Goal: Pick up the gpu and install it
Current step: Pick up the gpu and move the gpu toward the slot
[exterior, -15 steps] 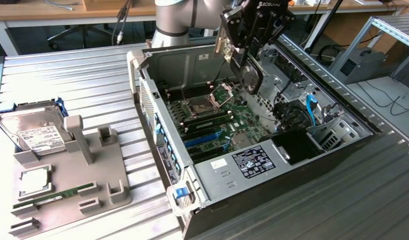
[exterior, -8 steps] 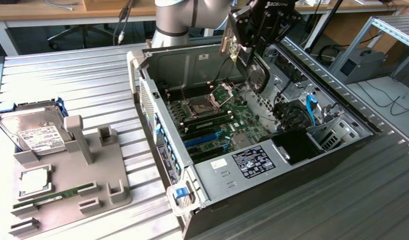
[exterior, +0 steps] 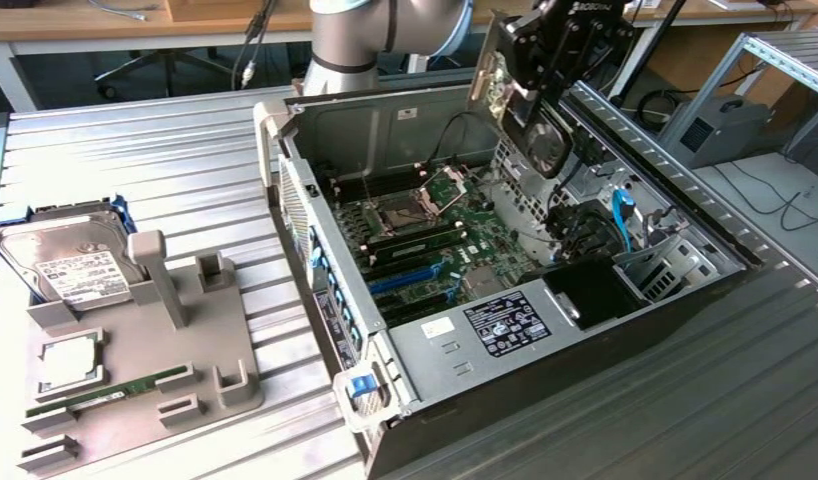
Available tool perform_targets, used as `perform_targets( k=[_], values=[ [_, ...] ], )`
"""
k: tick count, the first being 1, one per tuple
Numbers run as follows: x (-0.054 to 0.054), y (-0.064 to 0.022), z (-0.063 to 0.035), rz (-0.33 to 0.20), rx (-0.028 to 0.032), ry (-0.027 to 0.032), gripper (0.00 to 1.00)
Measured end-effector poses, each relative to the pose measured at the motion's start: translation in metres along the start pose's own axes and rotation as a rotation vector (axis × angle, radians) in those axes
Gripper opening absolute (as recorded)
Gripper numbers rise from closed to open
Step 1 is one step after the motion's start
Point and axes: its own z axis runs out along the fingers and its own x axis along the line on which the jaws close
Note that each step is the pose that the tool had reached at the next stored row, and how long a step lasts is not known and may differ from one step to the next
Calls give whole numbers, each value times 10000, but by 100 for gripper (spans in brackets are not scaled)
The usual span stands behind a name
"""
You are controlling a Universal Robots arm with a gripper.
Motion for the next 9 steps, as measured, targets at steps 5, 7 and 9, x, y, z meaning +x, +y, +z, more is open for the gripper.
perform_targets(
  k=[5, 7, 9],
  values=[
    [-153, 8, 4, 1, 0, 0, 27],
    [-215, 11, 6, 1, 0, 0, 27],
    [-270, 14, 7, 0, 0, 0, 27]
  ],
)
